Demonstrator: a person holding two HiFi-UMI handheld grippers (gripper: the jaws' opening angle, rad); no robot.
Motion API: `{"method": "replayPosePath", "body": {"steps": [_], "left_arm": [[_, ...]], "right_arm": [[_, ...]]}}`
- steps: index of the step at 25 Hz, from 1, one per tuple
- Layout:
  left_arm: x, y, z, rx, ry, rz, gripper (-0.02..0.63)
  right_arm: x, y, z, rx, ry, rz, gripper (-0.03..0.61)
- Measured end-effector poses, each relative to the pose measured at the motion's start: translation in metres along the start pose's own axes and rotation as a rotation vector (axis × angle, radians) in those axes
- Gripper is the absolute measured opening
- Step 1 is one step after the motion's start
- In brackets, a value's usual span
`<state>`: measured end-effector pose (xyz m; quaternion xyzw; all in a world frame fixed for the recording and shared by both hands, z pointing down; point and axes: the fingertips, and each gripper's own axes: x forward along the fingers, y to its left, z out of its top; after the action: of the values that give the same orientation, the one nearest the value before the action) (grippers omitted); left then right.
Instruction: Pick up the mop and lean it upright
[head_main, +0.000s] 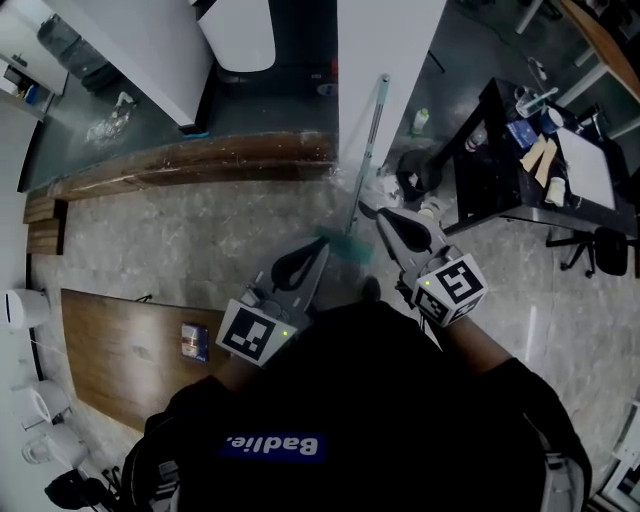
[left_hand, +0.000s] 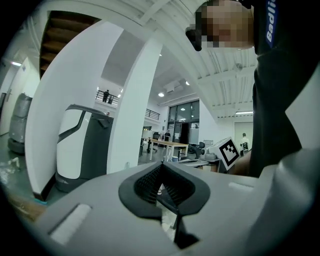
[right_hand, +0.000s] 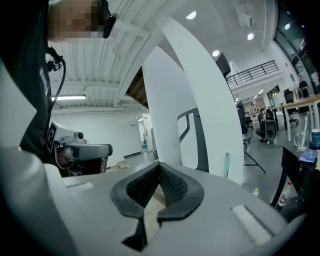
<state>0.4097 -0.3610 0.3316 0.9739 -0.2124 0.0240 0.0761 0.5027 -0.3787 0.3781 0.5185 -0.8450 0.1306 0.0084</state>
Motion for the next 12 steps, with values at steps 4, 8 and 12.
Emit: {"method": "replayPosePath", "body": {"steps": [4, 8, 12], "left_arm": [[0.007, 0.003, -0.001, 0.002, 0.013, 0.042, 0.020], [0.010, 0.011, -0.001, 0.008, 0.019, 0.089, 0.020], [0.012, 0.014, -0.002, 0.012, 0.026, 0.114, 0.020]], "right_arm": [[0.005, -0.018, -0.003, 0.000, 0.015, 0.020, 0.006], [0.014, -0.034, -0.009, 0.010, 0.024, 0.030, 0.017], [0.023, -0.042, -0.010, 0.003, 0.034, 0.045, 0.021]]}}
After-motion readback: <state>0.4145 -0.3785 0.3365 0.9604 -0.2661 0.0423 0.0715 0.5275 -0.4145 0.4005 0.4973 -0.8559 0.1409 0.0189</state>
